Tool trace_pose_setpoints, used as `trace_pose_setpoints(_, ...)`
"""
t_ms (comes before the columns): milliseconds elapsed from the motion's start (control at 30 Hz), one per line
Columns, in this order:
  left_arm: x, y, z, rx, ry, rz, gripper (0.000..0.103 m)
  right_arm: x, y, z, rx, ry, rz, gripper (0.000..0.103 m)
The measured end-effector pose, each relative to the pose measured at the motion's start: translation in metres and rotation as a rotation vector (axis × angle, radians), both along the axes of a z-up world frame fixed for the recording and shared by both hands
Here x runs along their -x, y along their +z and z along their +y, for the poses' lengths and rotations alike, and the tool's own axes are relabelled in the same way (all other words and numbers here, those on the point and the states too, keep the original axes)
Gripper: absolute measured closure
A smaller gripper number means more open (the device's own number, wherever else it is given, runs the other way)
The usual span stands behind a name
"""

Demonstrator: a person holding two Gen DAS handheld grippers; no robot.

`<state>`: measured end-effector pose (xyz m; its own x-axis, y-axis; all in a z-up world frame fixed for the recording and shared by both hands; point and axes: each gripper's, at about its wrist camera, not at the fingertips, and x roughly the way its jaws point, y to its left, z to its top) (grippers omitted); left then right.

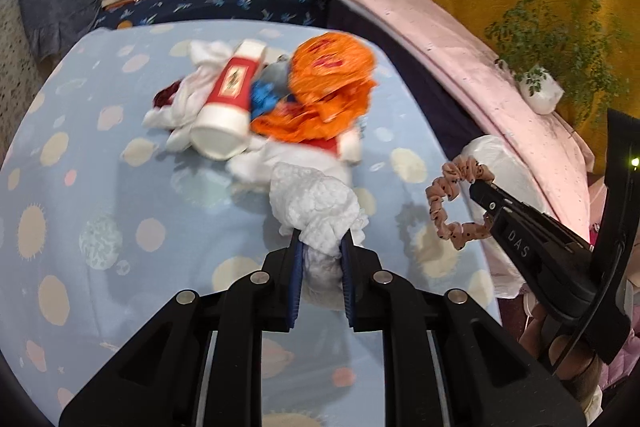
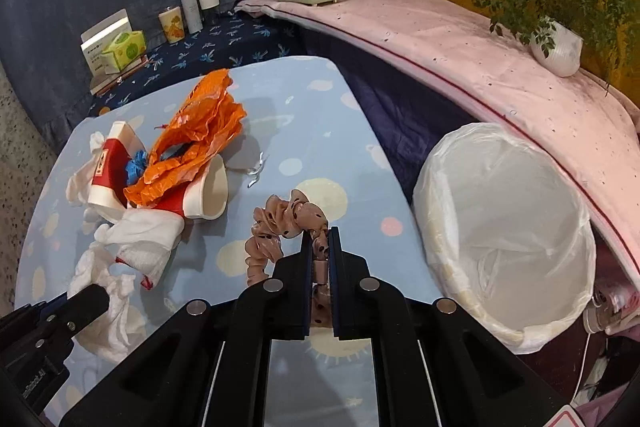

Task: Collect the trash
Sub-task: 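Carry the tissue over the bin and open the left tool while the right tool drops the scrunchie in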

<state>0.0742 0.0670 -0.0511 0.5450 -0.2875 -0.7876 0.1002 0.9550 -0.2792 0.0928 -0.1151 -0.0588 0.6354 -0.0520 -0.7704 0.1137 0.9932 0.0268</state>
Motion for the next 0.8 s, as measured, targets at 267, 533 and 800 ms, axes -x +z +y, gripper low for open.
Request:
trace_pose_setpoints(267, 0.004, 0.04, -0.048, 0.02, -0.094, -0.084, 0.087, 0.022, 0.026, -0.032, -0.009, -0.056, -0.053, 0.096)
trace_pose_setpoints(533, -0.006, 0.06, -0.094, 0.073, -0.199, -0.123, 0.087, 0.038, 0.045, -0.08, -0.004, -0.157, -0.108, 0.096)
trace_pose_setpoints(800, -0.024, 0.057, -0.147, 0.105, -0.306, -0.11, 0.087, 0.043, 0.038, -0.13, 0.001, -0.258, -0.101, 0.096)
